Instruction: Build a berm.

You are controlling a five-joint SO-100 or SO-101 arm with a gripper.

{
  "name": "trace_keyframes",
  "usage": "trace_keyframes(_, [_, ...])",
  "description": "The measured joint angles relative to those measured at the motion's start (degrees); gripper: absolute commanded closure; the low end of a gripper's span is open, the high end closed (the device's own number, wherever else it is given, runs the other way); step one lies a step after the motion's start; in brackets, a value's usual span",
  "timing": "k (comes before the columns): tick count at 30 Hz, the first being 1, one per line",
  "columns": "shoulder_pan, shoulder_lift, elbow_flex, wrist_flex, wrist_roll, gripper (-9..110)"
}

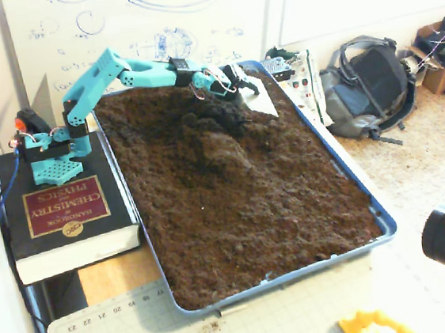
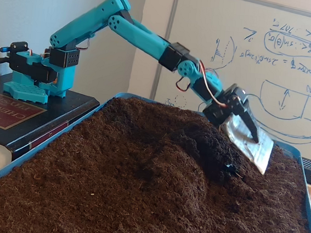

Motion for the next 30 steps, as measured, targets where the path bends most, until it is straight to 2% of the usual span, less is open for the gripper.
trace_keyframes(22, [-3.87,-8.53,-0.18,-0.7,0.0,101])
trace_keyframes(30, [-4.13,-7.82,-1.76,13.18,0.0,101])
